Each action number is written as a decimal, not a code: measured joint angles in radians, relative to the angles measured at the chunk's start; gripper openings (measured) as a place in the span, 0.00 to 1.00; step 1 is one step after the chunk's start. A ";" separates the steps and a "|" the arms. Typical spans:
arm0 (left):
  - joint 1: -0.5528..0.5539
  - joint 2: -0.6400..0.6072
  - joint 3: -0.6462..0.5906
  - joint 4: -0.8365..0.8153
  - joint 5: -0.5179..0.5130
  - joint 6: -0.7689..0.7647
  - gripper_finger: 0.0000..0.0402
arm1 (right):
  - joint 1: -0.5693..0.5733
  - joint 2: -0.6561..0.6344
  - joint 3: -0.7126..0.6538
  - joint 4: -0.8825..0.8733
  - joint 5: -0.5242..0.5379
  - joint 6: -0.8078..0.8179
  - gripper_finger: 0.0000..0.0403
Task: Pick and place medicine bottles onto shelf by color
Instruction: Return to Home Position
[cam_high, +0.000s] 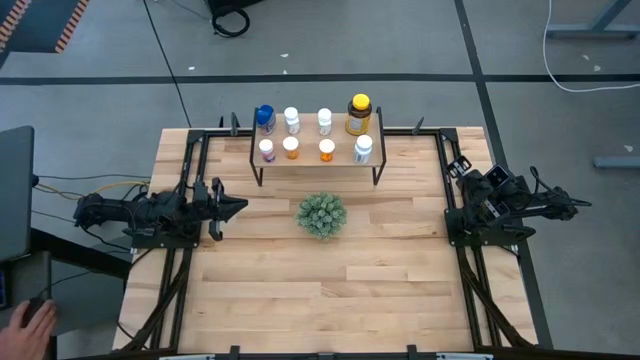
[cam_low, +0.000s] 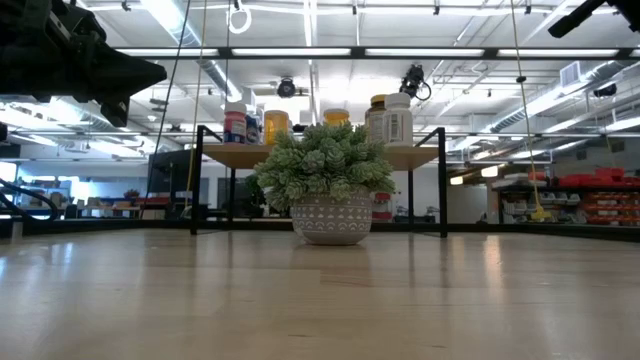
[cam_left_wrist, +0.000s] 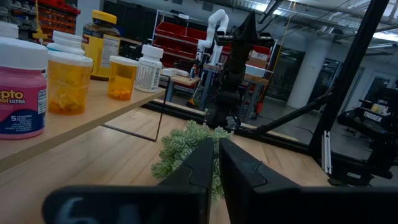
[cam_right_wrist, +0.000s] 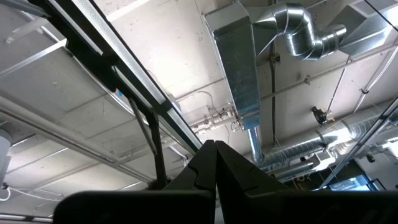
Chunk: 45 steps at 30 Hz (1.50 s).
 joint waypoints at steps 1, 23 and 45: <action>0.000 0.000 0.000 0.000 0.000 0.000 0.09 | 0.000 0.000 0.000 0.000 0.000 0.000 0.02; 0.000 0.000 0.000 0.000 0.000 0.000 0.09 | 0.000 0.000 0.000 0.000 0.000 0.000 0.02; 0.000 0.000 0.000 0.000 0.000 0.000 0.09 | 0.000 0.000 0.000 0.000 0.000 0.000 0.02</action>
